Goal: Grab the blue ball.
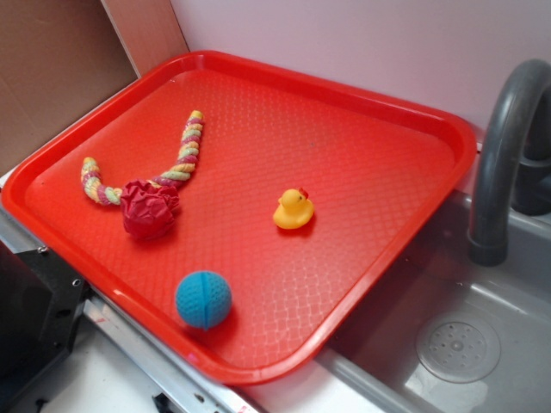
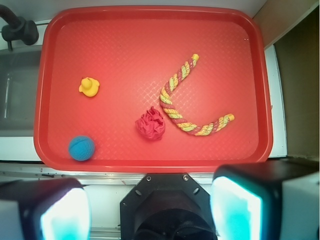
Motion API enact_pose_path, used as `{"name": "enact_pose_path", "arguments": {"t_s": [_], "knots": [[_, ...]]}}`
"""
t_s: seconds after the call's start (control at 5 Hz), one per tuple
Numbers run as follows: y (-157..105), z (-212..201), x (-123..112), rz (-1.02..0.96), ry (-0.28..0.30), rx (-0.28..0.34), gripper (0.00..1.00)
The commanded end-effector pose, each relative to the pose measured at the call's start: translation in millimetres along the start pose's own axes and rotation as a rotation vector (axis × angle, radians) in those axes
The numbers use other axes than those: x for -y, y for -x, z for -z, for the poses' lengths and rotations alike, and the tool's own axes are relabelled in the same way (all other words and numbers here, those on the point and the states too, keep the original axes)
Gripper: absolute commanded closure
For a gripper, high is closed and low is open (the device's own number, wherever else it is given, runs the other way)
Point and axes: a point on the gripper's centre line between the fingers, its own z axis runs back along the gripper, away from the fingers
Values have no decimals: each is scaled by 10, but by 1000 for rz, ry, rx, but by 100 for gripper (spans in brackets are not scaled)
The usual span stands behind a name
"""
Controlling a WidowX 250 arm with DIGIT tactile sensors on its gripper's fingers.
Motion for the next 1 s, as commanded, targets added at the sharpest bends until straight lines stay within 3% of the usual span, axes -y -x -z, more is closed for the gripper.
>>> {"name": "enact_pose_path", "arguments": {"t_s": [0.0, 0.2, 0.4, 0.6, 0.8], "knots": [[0, 0, 0, 0, 0, 0, 0], [13, 119, 173, -153, -27, 28, 0], [-75, 279, 405, -102, 1, 25, 0], [-142, 668, 802, 38, 41, -10, 0], [-138, 957, 934, 115, 115, -43, 0]]}}
